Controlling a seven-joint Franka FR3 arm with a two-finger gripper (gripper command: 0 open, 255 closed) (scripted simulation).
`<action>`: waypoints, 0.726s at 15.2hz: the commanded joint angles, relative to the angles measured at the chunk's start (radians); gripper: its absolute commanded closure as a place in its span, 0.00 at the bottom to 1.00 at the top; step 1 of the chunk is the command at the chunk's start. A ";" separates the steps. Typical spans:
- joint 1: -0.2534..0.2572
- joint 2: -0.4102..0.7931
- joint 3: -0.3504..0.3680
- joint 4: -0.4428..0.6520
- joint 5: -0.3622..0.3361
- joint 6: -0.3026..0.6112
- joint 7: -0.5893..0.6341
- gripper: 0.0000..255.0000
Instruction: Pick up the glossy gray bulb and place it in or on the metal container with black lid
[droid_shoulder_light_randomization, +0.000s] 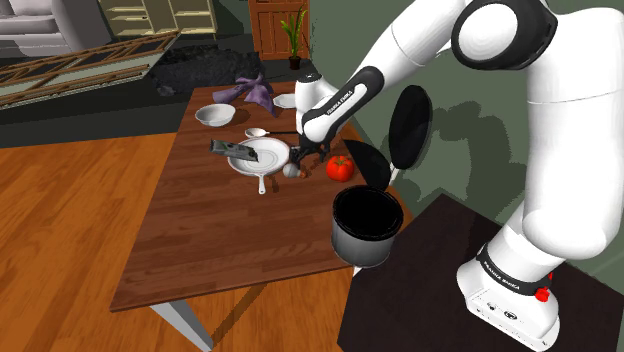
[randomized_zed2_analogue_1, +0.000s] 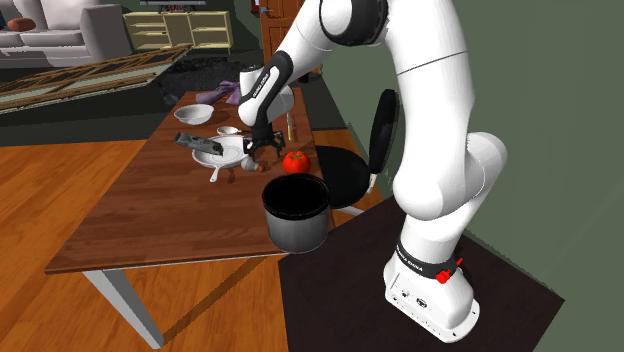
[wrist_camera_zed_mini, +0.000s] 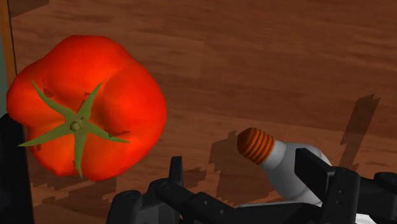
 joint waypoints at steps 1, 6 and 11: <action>0.000 0.005 -0.001 0.002 -0.001 0.004 0.000 0.00; 0.000 0.005 -0.001 0.002 -0.001 0.004 0.000 0.00; 0.000 0.005 -0.001 0.002 -0.001 0.004 0.000 1.00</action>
